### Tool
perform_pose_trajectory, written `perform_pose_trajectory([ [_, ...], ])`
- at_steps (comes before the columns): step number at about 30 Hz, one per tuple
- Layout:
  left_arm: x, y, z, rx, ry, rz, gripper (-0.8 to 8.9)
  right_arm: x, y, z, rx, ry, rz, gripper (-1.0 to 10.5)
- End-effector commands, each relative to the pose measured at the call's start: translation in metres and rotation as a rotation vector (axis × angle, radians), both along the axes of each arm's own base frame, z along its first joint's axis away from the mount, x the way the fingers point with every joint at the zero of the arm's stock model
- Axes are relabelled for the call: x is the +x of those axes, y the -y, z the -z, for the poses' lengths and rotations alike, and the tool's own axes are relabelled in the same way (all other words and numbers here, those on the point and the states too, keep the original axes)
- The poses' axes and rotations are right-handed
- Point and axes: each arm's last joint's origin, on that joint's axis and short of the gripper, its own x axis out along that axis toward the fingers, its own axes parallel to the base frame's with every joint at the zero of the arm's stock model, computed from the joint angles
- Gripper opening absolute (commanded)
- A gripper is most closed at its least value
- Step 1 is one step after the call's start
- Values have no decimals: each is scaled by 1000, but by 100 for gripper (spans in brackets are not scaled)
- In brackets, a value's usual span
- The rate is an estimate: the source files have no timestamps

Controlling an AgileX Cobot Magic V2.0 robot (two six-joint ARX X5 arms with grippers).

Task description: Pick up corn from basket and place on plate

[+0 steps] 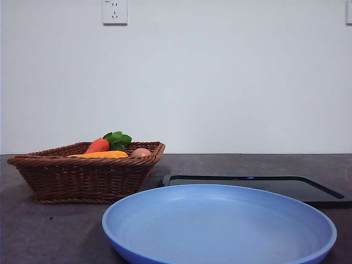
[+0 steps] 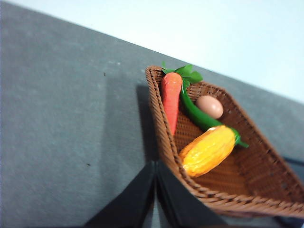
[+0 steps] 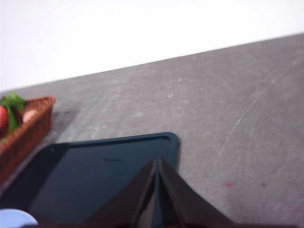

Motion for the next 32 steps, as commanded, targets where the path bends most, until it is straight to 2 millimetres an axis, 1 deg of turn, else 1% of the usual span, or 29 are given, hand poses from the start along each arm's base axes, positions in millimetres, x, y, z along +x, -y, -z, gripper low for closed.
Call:
perform_pose_trajectory([
  [1,0,0,3,-105,-36,-10,7,0,-1,-1,106,-13,-35,3],
  [4,-1,1,-5,-134,-21,22,7,-1,-3,-5,138,-2,-84,3],
  [7,-4,2,-16,-144,4,58,7,-2,-3,-12,211,-3,-84,3],
  [12,-10,4,-39,-151,47,108,7,-8,-3,-34,222,43,-101,3],
  [16,-14,4,-56,-151,23,131,7,-15,-4,-53,214,39,-114,3],
  [23,-13,7,-87,-84,-54,241,7,-26,-6,-80,96,-79,-172,3],
  [27,-8,8,-103,-37,-113,310,7,-29,-8,-96,32,-165,-234,3],
  [32,1,10,-120,12,-214,406,7,-28,-9,-123,-25,-247,-281,3],
])
